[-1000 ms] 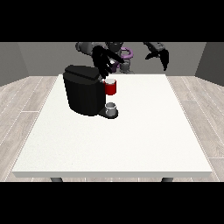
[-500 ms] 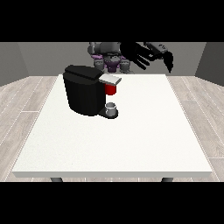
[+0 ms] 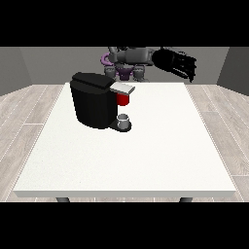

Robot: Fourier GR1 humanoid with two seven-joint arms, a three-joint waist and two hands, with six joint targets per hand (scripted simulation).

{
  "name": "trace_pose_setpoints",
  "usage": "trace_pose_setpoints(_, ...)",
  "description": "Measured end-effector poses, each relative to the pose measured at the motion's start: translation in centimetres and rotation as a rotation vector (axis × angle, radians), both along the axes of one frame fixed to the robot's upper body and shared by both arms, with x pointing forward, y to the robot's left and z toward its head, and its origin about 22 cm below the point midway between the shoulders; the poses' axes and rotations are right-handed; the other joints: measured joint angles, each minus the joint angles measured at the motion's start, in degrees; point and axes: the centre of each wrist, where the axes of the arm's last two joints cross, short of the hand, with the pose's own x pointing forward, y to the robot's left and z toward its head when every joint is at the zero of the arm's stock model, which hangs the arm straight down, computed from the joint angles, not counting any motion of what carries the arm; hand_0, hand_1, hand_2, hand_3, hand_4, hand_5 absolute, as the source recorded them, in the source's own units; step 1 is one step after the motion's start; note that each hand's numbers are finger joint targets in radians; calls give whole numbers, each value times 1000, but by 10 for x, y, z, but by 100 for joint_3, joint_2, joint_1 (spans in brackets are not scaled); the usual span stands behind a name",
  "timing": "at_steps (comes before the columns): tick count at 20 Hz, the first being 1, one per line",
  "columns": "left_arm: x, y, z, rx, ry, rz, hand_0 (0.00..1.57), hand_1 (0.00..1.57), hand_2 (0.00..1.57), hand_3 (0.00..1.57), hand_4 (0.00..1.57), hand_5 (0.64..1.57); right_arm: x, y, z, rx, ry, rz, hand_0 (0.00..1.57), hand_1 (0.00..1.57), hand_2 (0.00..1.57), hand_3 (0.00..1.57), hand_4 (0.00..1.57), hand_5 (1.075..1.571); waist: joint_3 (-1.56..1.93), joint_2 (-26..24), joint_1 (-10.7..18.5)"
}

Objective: Insert the coffee pod into the coffee machine and close the lid

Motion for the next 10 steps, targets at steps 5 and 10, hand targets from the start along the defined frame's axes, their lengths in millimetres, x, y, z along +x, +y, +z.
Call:
trace_pose_setpoints(5, -3, -1, 4, 5, -6, -16, 0, 0, 0, 0, 248, 1571, 9, 5, 2, 15, -9, 29, 0, 0, 0, 0, 0, 1571, -3, 2, -17)
trace_pose_setpoints(10, -8, -2, -3, 2, 17, 12, 0, 0, 0, 0, 266, 1571, 12, 21, -16, 20, -15, 113, 0, 0, 0, 0, 0, 1571, -3, -199, -288)
